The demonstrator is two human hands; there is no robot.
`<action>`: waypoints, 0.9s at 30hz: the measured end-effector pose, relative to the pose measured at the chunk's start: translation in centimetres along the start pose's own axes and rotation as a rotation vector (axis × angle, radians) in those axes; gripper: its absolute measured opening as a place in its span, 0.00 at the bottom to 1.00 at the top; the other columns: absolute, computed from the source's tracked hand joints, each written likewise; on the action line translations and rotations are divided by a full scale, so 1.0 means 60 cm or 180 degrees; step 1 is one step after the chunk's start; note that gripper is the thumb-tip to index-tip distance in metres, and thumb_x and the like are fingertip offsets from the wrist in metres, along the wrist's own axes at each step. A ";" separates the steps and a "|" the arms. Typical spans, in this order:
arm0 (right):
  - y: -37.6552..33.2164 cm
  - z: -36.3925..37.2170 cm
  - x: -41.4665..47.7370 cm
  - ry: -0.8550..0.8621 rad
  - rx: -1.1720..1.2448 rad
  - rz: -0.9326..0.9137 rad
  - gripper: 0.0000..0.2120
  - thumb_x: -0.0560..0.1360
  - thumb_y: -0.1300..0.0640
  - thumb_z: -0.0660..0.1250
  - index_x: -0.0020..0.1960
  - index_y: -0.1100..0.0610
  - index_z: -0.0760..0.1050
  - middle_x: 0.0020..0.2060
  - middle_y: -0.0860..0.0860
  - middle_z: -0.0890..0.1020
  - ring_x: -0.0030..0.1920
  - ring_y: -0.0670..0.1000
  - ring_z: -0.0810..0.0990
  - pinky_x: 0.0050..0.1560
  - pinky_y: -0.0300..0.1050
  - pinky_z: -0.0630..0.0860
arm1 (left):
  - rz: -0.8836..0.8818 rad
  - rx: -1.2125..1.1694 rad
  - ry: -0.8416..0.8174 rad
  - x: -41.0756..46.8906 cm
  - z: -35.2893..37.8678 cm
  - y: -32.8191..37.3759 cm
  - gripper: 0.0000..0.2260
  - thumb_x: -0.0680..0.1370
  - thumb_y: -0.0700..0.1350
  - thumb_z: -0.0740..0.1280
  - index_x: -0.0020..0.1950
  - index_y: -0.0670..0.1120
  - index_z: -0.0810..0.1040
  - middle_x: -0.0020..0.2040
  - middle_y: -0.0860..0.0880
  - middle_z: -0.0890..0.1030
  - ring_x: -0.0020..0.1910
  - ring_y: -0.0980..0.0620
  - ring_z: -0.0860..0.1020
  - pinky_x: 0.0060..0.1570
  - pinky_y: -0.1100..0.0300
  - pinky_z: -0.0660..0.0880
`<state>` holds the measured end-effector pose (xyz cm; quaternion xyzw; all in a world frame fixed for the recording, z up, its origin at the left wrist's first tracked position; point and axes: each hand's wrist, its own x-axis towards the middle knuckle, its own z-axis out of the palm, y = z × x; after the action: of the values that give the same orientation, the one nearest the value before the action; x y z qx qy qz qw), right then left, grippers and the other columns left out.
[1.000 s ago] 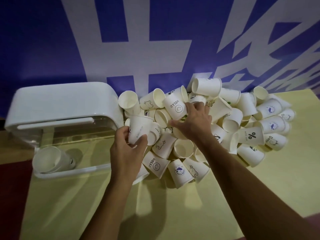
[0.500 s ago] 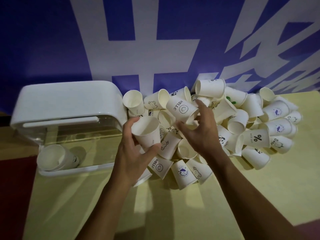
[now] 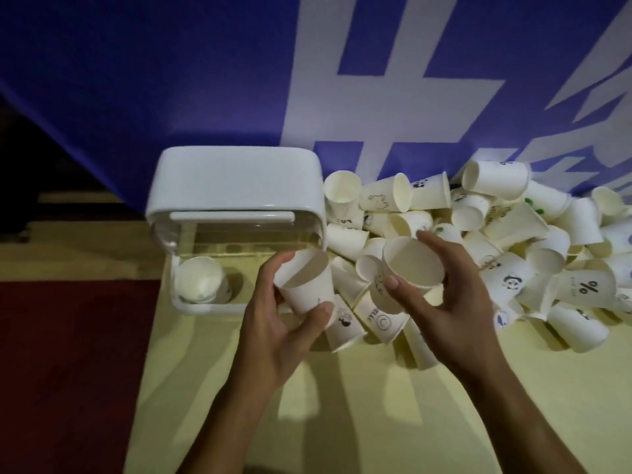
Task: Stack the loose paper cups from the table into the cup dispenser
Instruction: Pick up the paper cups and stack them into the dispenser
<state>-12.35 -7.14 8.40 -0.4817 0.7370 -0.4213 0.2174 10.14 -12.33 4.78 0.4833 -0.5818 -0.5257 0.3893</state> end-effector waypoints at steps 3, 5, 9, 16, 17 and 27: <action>-0.033 0.044 -0.030 -0.0223 0.0205 0.0082 0.38 0.67 0.32 0.74 0.74 0.38 0.69 0.65 0.31 0.74 0.65 0.40 0.75 0.63 0.51 0.77 | -0.0121 -0.0063 0.0095 -0.019 -0.058 -0.009 0.32 0.70 0.59 0.76 0.72 0.65 0.68 0.67 0.63 0.77 0.65 0.57 0.78 0.57 0.59 0.80; -0.060 0.085 -0.046 -0.0334 0.0375 0.0131 0.39 0.65 0.35 0.77 0.73 0.40 0.70 0.67 0.35 0.76 0.66 0.43 0.76 0.65 0.53 0.77 | -0.0063 0.0020 0.0147 -0.030 -0.108 -0.019 0.31 0.73 0.59 0.74 0.74 0.62 0.67 0.69 0.61 0.76 0.67 0.56 0.77 0.60 0.56 0.80; -0.107 0.164 -0.069 -0.0559 0.0619 0.0232 0.37 0.64 0.41 0.83 0.70 0.43 0.73 0.64 0.40 0.80 0.64 0.45 0.79 0.62 0.54 0.80 | 0.0168 0.0293 0.0520 -0.039 -0.199 -0.043 0.33 0.73 0.56 0.74 0.76 0.60 0.67 0.71 0.59 0.76 0.70 0.52 0.76 0.63 0.54 0.76; -0.160 0.257 -0.081 -0.0643 0.0634 0.0190 0.37 0.61 0.43 0.85 0.67 0.43 0.76 0.61 0.38 0.81 0.62 0.44 0.80 0.63 0.52 0.79 | -0.0034 0.0048 0.0803 -0.015 -0.305 -0.068 0.31 0.69 0.62 0.79 0.70 0.66 0.72 0.67 0.57 0.79 0.68 0.49 0.78 0.63 0.40 0.78; -0.164 0.265 -0.080 -0.0637 0.0631 0.0182 0.37 0.61 0.41 0.86 0.67 0.44 0.76 0.61 0.38 0.81 0.62 0.44 0.81 0.63 0.52 0.79 | 0.0009 0.0022 0.0801 -0.009 -0.312 -0.068 0.30 0.70 0.63 0.77 0.70 0.65 0.72 0.67 0.57 0.79 0.68 0.49 0.78 0.63 0.41 0.78; -0.168 0.283 -0.068 -0.0594 0.0438 0.0126 0.37 0.63 0.40 0.84 0.68 0.44 0.75 0.61 0.37 0.81 0.62 0.45 0.80 0.62 0.52 0.79 | 0.0116 0.0293 0.0695 0.040 -0.318 -0.063 0.27 0.68 0.47 0.79 0.65 0.56 0.76 0.60 0.58 0.81 0.60 0.51 0.81 0.55 0.45 0.81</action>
<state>7.12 -12.32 7.07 -0.4881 0.6923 -0.4198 0.3259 28.51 -19.06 3.66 0.5444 -0.5681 -0.4355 0.4372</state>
